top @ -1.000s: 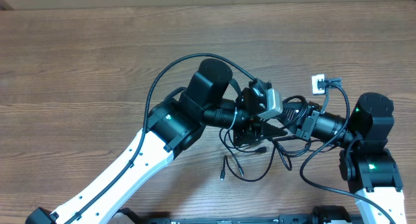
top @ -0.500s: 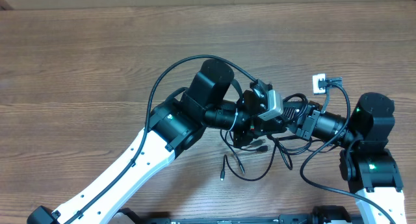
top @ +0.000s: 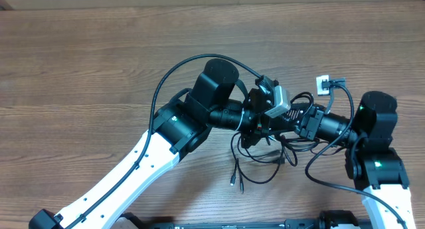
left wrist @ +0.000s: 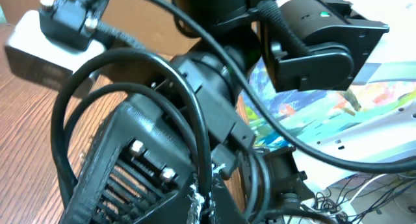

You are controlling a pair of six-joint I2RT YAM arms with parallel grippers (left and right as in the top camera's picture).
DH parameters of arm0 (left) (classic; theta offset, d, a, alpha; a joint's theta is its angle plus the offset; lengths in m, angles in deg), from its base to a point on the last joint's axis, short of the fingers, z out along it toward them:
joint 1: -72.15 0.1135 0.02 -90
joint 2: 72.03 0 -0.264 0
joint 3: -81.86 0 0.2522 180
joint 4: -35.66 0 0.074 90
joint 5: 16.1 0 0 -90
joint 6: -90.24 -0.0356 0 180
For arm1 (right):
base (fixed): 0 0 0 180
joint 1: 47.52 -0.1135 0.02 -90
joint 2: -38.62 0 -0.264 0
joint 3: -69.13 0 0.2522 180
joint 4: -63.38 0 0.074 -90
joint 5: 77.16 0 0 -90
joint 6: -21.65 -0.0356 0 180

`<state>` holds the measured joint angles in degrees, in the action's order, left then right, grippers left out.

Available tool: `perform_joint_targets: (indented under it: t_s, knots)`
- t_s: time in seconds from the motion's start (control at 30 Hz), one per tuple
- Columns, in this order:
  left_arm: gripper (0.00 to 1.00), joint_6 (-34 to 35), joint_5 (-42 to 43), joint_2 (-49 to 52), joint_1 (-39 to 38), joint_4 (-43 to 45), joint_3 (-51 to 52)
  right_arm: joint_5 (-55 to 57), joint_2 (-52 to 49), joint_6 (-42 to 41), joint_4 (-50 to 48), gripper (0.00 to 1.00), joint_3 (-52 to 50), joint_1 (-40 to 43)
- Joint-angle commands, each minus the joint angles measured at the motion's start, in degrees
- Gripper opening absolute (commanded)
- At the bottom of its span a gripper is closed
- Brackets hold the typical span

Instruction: Untangle cables

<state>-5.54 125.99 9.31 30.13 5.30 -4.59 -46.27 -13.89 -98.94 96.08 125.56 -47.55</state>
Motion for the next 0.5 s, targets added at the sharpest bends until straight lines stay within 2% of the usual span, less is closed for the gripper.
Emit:
perform_joint_targets:
  t_s: [0.0,0.13,0.2,0.33,0.47]
  knots:
    - [0.04,2.0,0.5,0.3,0.1,1.1,-0.2,0.2,-1.1,3.1,0.5,0.13,0.5,0.0]
    - [0.04,5.7,0.5,0.2,2.3,2.4,-0.2,0.5,-2.6,4.1,1.3,0.14,0.5,0.0]
    - [0.04,8.3,0.5,0.2,4.1,2.7,-0.2,0.6,-3.3,4.1,1.3,0.18,0.5,0.0]
    - [0.04,13.6,1.1,0.2,8.3,3.2,-0.2,3.1,-3.8,4.1,2.4,0.41,0.5,0.0]
    - [0.04,16.9,6.3,0.2,12.5,4.9,-0.2,6.5,-3.8,4.1,4.4,0.63,0.5,0.0]
